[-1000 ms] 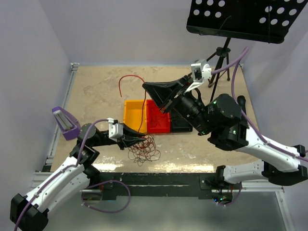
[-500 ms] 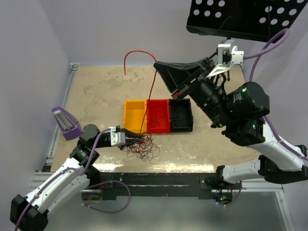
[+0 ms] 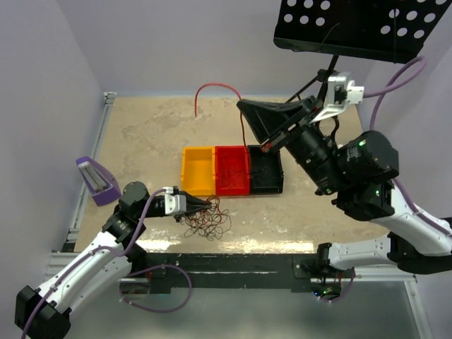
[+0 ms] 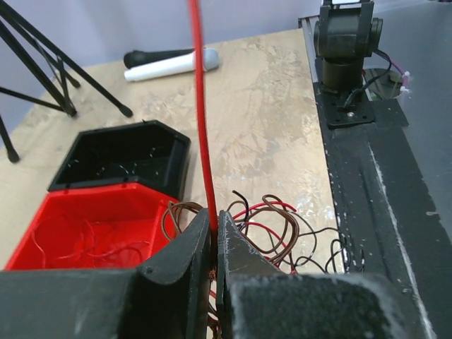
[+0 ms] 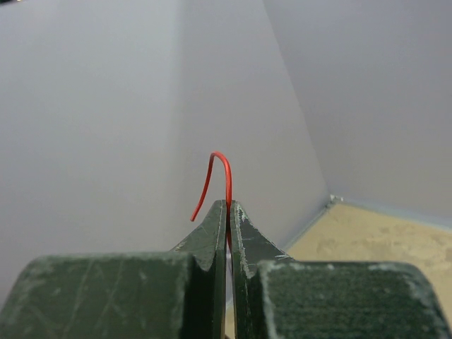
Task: Untangle the cables
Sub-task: Untie the cable.
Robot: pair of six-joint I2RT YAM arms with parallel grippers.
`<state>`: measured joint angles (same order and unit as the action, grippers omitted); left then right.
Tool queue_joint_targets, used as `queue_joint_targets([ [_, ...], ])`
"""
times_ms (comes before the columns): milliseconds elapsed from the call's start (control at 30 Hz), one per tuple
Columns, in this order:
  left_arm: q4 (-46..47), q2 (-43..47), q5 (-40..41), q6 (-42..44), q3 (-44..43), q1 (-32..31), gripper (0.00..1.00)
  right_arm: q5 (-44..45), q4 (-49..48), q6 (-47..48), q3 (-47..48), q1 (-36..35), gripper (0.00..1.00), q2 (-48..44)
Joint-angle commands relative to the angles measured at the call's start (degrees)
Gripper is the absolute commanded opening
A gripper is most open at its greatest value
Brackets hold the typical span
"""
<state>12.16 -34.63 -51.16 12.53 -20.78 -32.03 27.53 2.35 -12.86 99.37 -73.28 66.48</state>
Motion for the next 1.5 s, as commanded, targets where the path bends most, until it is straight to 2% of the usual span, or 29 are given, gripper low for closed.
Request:
queue_joint_targets([
  [0,-0.21,0.09,-0.61,-2.95,-3.74,-0.31,0.05,2.18,1.16,-8.74,-11.01,-0.2,0.0,-3.1],
  [100,1.19,0.18,-0.44,-4.01,-4.8,-0.23,0.04,0.69,2.04,-12.44,-18.58,-0.11,0.0,-4.6],
  [300,-0.47,0.18,-0.17,-2.96,-6.73,-0.22,0.0,-4.23,7.49,-15.7,-27.11,-0.11,0.0,-6.44],
  [500,-2.41,0.0,-0.43,-1.2,-6.91,-0.05,0.01,-14.41,8.81,-14.12,-31.08,-0.11,0.14,-8.47],
  [700,-1.97,0.0,-0.35,-1.72,-7.26,-0.05,0.01,-22.86,8.99,-13.41,-32.75,-0.2,0.27,-5.75],
  [967,-2.5,0.18,-0.79,-2.34,-7.61,0.13,0.01,-22.08,11.62,-12.98,-33.9,-0.11,0.36,-1.71],
  [1333,-2.41,0.18,-1.23,-2.43,-7.35,0.04,0.01,-19.71,18.39,-8.93,-30.47,-0.11,0.36,0.67],
  [1467,-2.67,0.09,-1.67,-2.51,-7.35,0.04,0.01,-16.02,20.49,-8.67,-28.72,-0.2,0.38,0.58],
])
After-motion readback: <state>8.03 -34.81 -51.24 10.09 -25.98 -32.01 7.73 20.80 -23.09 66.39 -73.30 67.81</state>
